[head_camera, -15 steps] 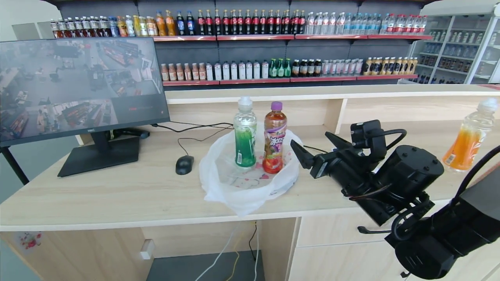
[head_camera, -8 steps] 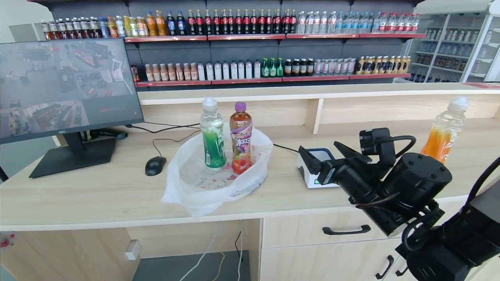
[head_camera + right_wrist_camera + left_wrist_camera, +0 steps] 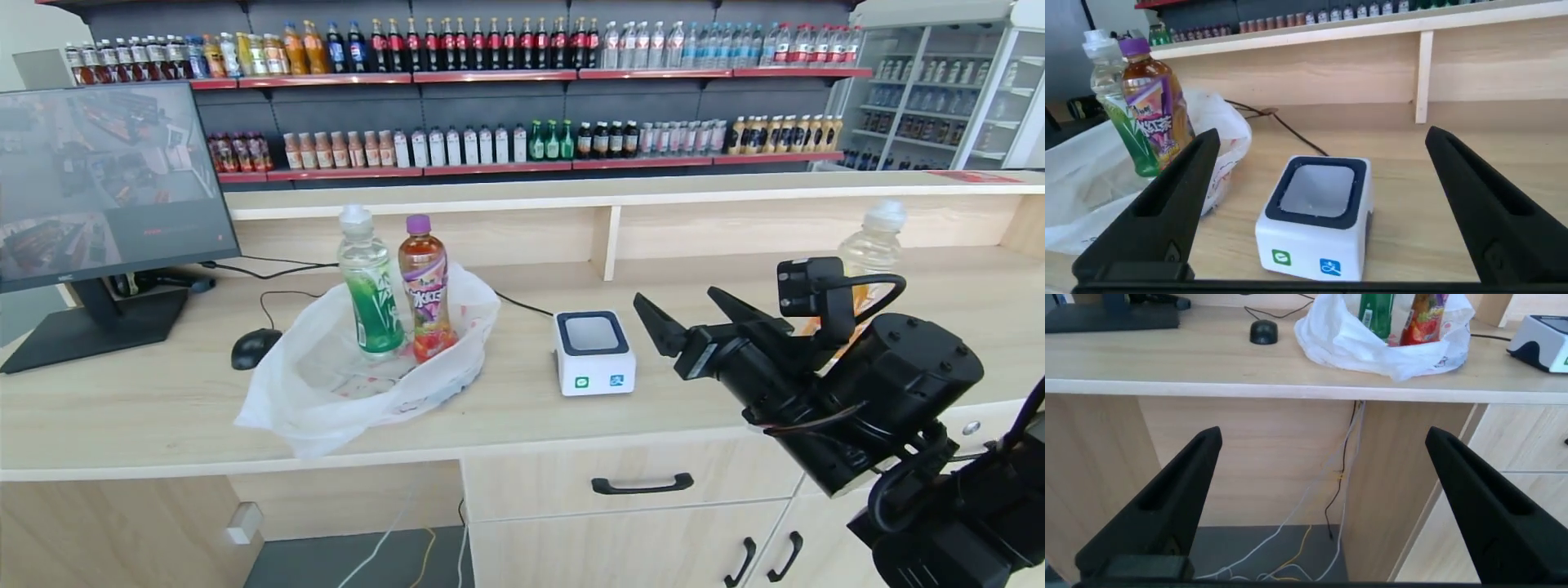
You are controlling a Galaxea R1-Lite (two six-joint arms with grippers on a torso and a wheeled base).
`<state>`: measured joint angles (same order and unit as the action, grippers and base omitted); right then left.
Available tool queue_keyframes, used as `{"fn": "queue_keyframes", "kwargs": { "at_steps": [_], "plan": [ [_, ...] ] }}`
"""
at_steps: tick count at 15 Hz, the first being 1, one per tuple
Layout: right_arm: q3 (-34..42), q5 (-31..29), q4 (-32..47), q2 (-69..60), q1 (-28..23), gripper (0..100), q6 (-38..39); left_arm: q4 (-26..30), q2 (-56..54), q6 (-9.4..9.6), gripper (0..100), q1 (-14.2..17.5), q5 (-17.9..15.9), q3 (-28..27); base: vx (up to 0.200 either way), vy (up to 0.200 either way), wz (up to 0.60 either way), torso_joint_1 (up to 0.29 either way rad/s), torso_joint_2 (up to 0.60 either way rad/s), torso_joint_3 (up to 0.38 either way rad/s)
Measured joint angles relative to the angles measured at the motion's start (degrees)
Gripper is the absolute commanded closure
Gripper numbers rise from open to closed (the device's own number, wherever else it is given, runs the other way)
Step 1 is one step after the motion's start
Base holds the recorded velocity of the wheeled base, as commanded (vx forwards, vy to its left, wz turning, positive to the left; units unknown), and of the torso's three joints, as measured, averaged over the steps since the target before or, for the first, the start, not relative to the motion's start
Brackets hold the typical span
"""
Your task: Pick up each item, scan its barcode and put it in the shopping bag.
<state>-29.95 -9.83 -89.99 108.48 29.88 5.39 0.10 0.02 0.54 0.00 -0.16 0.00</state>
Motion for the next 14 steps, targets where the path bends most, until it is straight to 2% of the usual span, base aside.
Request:
{"fn": "queue_keyframes", "kwargs": {
  "at_steps": [8,14],
  "plan": [
    [4.5,0.0,0.1,-0.8,1.1,0,-0.5,0.0,0.0,-0.46,0,0.0,0.0,0.0,0.0,-0.2,0.0,0.002,0.0,0.001],
    [6.0,0.0,0.1,-1.3,-1.0,0,-1.8,0.0,0.0,-0.69,0,0.0,0.1,0.0,0.0,-0.2,0.0,0.002,0.0,0.002]
  ]
}}
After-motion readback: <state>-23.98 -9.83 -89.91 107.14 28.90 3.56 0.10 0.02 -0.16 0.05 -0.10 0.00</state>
